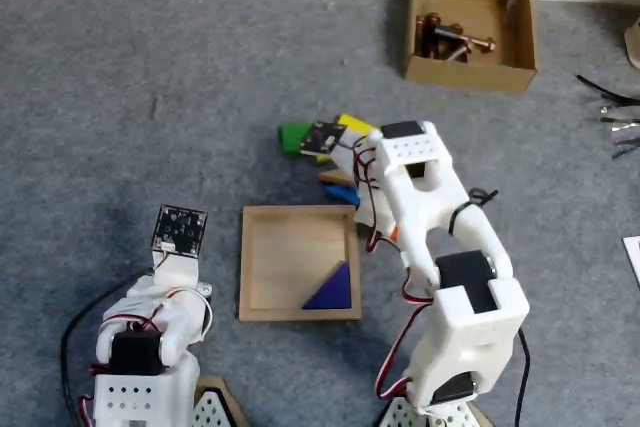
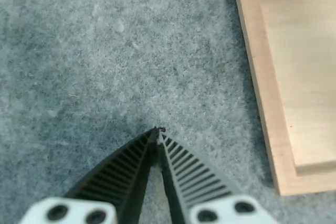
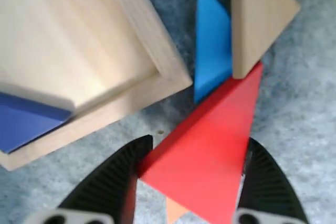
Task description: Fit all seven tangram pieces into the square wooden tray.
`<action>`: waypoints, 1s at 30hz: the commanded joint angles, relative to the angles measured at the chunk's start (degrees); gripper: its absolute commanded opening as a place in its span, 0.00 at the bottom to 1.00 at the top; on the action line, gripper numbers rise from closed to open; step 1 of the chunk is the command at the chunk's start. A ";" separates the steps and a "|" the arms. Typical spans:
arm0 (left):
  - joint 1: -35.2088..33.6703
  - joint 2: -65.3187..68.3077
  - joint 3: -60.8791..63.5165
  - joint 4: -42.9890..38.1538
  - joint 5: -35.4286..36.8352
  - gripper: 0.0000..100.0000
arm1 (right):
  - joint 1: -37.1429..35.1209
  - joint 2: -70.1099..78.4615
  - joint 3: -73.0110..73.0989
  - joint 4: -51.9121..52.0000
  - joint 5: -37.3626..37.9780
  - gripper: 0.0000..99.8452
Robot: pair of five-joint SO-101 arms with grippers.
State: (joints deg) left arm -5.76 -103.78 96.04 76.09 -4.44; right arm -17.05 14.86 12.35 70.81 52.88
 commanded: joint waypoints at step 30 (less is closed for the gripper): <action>0.75 -0.40 1.10 0.26 -0.18 0.01 | -19.38 -3.47 -16.92 16.66 -8.09 0.20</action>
State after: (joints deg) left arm -5.76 -103.78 96.04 76.09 -4.44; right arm -33.14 14.86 -1.54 86.64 45.32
